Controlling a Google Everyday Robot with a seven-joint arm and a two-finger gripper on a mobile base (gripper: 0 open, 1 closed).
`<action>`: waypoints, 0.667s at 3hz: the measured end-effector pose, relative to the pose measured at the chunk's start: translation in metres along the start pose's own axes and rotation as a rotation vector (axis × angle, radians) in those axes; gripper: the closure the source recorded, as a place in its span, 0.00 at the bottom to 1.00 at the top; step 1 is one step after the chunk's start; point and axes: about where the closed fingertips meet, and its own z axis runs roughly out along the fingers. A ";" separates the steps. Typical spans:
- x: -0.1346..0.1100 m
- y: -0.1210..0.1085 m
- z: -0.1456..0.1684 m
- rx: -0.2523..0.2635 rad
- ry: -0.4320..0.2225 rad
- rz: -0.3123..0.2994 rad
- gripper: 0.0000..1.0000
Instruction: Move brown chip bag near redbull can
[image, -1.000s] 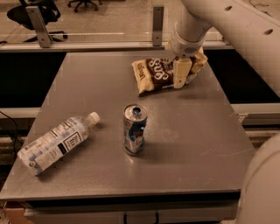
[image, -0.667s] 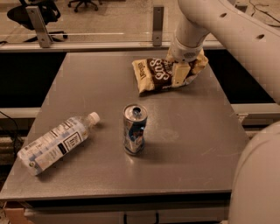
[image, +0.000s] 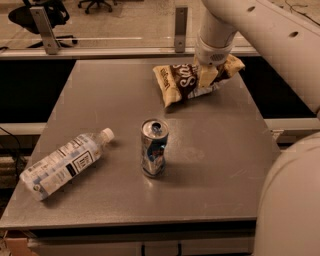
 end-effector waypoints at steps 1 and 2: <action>-0.010 0.015 -0.039 -0.019 0.054 -0.009 1.00; -0.022 0.036 -0.080 -0.046 0.069 0.010 1.00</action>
Offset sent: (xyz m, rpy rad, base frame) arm -0.1144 0.0162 0.1099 -0.0883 0.0938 -0.0650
